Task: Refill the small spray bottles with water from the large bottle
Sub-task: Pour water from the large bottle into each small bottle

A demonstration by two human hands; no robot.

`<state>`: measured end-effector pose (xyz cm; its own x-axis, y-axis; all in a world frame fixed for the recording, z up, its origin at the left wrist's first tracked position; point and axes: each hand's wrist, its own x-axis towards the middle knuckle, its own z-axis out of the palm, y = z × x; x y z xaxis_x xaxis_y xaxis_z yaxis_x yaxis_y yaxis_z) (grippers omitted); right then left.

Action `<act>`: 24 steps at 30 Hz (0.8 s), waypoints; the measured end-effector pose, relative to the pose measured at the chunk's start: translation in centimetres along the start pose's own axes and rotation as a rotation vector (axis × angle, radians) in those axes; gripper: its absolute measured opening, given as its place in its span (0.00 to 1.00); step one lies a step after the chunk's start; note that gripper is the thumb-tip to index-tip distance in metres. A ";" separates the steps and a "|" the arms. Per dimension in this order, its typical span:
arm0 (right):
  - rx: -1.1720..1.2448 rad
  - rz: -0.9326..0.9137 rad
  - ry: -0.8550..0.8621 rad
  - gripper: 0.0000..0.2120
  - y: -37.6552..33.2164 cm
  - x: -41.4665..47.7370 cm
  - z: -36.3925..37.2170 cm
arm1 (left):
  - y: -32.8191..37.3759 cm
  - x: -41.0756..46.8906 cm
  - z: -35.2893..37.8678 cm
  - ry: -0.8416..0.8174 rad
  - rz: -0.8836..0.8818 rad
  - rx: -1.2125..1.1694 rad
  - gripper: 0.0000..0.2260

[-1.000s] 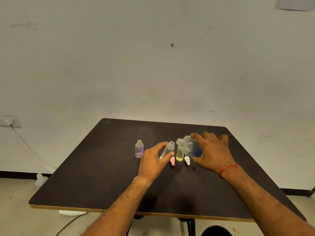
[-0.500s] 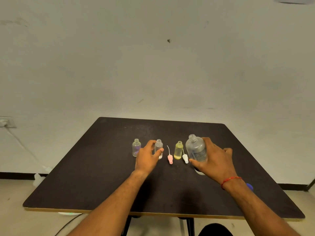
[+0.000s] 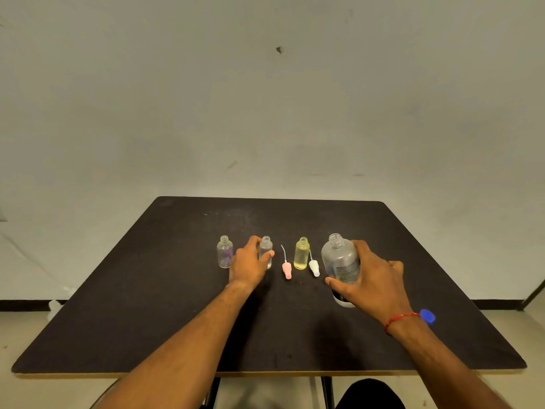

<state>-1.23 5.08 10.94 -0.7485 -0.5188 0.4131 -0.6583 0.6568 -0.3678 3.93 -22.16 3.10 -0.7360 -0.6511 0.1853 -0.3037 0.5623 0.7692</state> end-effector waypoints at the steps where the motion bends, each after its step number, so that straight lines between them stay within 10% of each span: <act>1: 0.001 0.005 0.000 0.34 0.0 0.1 0.0 | -0.1 0.0 0.1 -0.002 -0.002 0.001 0.15; 14: 0.020 0.023 -0.010 0.36 -0.5 0.2 0.5 | -0.6 -1.0 0.4 0.033 -0.009 -0.106 0.24; 24: 0.010 0.010 -0.028 0.39 -2.0 0.0 1.1 | -3.1 -4.9 -4.9 0.604 0.079 -0.150 0.09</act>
<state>0.06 3.16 10.74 -0.7568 -0.5274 0.3861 -0.6515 0.6565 -0.3802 11.44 -23.26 2.85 -0.2676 -0.8082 0.5246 -0.1421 0.5716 0.8081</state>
